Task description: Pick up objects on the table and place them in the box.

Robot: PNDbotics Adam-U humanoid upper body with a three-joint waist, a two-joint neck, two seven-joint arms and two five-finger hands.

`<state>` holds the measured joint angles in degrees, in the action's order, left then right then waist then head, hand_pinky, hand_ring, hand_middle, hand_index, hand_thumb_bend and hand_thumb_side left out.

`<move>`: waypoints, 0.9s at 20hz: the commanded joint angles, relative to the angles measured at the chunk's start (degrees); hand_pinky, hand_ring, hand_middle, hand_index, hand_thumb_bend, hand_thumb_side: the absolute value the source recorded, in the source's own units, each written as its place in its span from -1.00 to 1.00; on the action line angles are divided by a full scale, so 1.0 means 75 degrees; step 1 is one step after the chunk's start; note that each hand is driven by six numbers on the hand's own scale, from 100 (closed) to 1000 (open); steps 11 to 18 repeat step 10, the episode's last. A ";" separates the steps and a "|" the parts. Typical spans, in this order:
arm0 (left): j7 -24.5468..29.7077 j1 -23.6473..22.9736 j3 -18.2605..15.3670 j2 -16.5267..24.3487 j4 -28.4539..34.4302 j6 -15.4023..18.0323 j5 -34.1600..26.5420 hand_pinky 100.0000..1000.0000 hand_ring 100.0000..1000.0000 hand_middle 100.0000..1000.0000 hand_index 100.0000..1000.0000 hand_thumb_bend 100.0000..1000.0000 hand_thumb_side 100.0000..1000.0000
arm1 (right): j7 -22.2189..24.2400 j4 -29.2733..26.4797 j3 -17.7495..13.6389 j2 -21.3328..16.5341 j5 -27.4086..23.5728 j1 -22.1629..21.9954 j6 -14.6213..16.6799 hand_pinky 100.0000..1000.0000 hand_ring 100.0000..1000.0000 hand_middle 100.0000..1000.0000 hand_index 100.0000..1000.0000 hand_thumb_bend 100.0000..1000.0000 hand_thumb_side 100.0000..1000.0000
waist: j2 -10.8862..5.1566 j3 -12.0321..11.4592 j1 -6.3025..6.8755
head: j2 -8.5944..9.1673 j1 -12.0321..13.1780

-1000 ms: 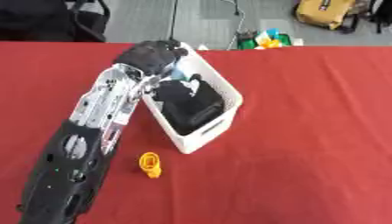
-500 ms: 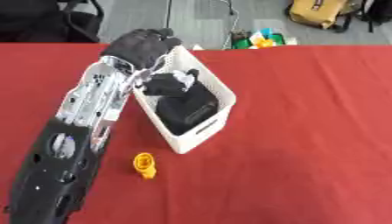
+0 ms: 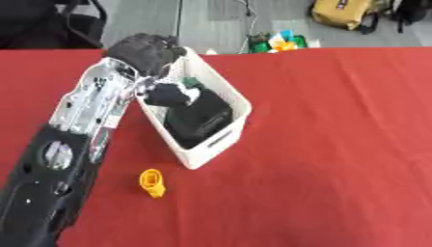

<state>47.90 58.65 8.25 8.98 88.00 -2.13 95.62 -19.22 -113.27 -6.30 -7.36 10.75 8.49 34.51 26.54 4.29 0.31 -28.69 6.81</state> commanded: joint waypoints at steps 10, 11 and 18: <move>-0.0629 0.0106 -0.0137 0.0068 0.0928 -0.0272 -0.0700 1.00 1.00 1.00 1.00 -1.00 1.00 | -0.0048 -0.0176 -0.0001 -0.0165 -0.0070 0.0026 0.0048 0.50 0.49 0.15 0.41 -0.90 0.99 | -0.0191 0.0003 -0.0082 | 0.0068 0.0057; -0.0629 0.0106 -0.0137 0.0068 0.0928 -0.0272 -0.0700 1.00 1.00 1.00 1.00 -1.00 1.00 | -0.0048 -0.0176 -0.0001 -0.0165 -0.0070 0.0026 0.0048 0.50 0.49 0.15 0.41 -0.90 0.99 | -0.0191 0.0003 -0.0082 | 0.0068 0.0057; -0.0629 0.0106 -0.0137 0.0068 0.0928 -0.0272 -0.0700 1.00 1.00 1.00 1.00 -1.00 1.00 | -0.0048 -0.0176 -0.0001 -0.0165 -0.0070 0.0026 0.0048 0.50 0.49 0.15 0.41 -0.90 0.99 | -0.0191 0.0003 -0.0082 | 0.0068 0.0057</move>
